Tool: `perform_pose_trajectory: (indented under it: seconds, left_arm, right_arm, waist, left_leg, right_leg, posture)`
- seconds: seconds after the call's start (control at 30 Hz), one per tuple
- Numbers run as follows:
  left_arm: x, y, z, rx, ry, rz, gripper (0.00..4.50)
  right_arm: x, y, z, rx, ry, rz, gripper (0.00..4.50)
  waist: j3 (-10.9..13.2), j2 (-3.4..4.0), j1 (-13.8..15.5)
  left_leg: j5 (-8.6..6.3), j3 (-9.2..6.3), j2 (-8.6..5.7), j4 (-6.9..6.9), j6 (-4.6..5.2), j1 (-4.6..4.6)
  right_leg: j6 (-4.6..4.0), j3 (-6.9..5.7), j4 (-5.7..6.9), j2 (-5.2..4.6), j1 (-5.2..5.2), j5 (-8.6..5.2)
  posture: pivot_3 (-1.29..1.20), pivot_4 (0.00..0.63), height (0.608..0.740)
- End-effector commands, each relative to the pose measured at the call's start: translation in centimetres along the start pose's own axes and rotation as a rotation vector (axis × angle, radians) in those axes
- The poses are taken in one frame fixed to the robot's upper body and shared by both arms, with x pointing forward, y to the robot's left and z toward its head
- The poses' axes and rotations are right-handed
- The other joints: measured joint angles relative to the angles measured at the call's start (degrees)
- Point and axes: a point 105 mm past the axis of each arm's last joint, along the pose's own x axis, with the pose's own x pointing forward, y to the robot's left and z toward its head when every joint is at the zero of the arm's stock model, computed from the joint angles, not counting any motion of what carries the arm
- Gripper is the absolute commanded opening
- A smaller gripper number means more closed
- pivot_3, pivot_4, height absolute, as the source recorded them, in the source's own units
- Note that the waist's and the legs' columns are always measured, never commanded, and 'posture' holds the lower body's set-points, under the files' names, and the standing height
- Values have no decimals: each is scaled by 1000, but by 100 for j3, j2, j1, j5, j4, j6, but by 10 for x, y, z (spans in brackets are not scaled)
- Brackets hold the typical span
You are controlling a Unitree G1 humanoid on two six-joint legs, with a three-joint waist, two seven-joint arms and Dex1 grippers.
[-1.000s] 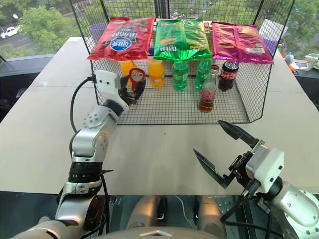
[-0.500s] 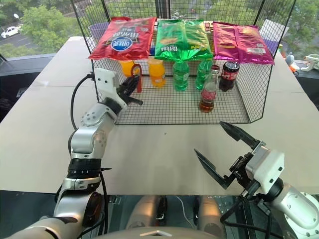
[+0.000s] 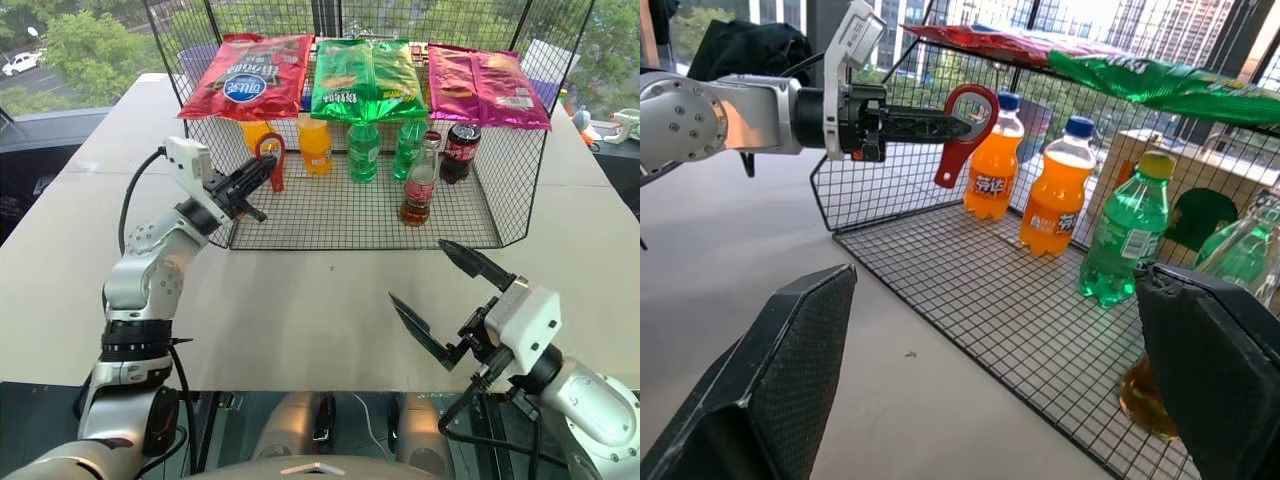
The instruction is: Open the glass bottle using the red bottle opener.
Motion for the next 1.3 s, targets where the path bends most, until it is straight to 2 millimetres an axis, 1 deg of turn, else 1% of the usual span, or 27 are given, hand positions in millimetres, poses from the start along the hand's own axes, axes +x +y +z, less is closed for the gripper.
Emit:
perform_pose_trajectory:
  seconds: [0.03,0.1,0.17,0.23,0.3,0.37,0.43,0.53,0.6,0.67,0.73,0.8,0.9,1.0,1.23,1.3]
  left_arm:
    - [2,-6,19,-24,-41,-95,96]
    - [-4,-13,19,-76,-31,-167,96]
    - [-10,-20,20,-138,-29,-226,96]
    - [-16,-34,27,-231,-48,-328,96]
    - [-23,-50,32,-350,-48,-423,96]
    - [-27,-65,35,-483,-42,-495,96]
    - [-27,-77,36,-580,-40,-544,96]
    - [-25,-93,37,-682,-67,-585,96]
    - [-21,-100,37,-728,-88,-593,96]
    - [-19,-105,38,-762,-114,-595,96]
    - [-17,-106,39,-779,-126,-590,96]
    - [-16,-108,40,-788,-135,-593,0]
    - [-15,-111,41,-799,-145,-592,0]
    - [-15,-112,40,-802,-146,-592,0]
    - [-13,-115,41,-803,-154,-608,0]
    - [-13,-117,41,-803,-154,-616,0]
  right_arm:
    - [1,0,6,19,-14,-22,4500]
    - [0,-1,0,36,27,-42,4500]
    - [2,-4,-1,42,39,-73,4500]
    - [5,-1,-4,41,87,-60,4500]
    - [9,-2,-8,92,137,-64,4500]
    - [21,6,1,250,71,32,4500]
    - [35,2,5,372,14,60,4500]
    - [57,-3,1,517,-17,90,4500]
    - [70,0,0,606,-40,134,4500]
    - [80,5,0,675,-62,173,4500]
    - [85,6,1,712,-77,192,4500]
    - [91,3,6,748,-122,193,3974]
    - [97,2,13,788,-163,201,3974]
    - [100,4,16,810,-174,226,3974]
    - [105,6,19,841,-171,262,3974]
    - [106,7,19,844,-168,273,3439]
  waist:
    - [0,0,0]
    - [0,0,-3]
    - [0,0,-11]
    - [1,0,-26]
    - [1,-2,-24]
    - [3,-6,-21]
    - [4,-8,-26]
    - [5,-12,-16]
    - [6,-12,-10]
    - [6,-12,-12]
    - [6,-13,-16]
    - [6,-13,-18]
    - [6,-13,-21]
    - [6,-12,-17]
    - [6,-12,-21]
    - [6,-12,-19]
  left_leg:
    - [0,0,0,0,0,0]
    - [0,0,-1,0,0,0]
    - [0,1,0,0,0,0]
    - [0,2,5,0,0,1]
    - [0,2,9,0,0,1]
    - [0,0,12,2,0,2]
    - [0,-1,13,4,0,6]
    - [1,-6,10,6,0,13]
    - [1,-6,5,7,1,12]
    - [1,-6,-2,6,2,7]
    - [1,-6,-7,5,3,4]
    - [1,-4,-10,5,3,3]
    - [1,-2,-8,6,3,6]
    - [2,-3,-7,6,2,10]
    - [1,-1,-7,6,2,6]
    - [1,-2,-7,6,2,6]
  right_leg:
    - [0,0,0,0,0,0]
    - [0,0,0,0,0,0]
    - [0,1,0,0,0,0]
    - [0,3,1,0,-1,0]
    - [0,5,3,-1,-2,0]
    - [0,4,5,-3,-1,0]
    - [0,6,10,-3,0,0]
    - [-1,3,14,-2,7,0]
    - [-1,4,13,-3,9,0]
    - [-1,5,12,-2,8,1]
    - [1,5,11,-1,7,3]
    - [9,7,11,0,6,8]
    - [4,7,12,4,6,4]
    - [-1,6,14,6,7,1]
    - [-1,8,12,6,5,2]
    - [-1,6,12,7,5,1]
  posture:
    - [0,150,740]
    - [0,150,740]
    - [0,150,740]
    - [0,150,740]
    - [0,150,740]
    - [0,150,740]
    - [0,150,740]
    - [0,150,740]
    - [0,150,740]
    - [0,150,740]
    - [0,150,740]
    - [0,150,740]
    - [0,150,740]
    - [0,150,740]
    - [0,150,740]
    - [0,150,740]
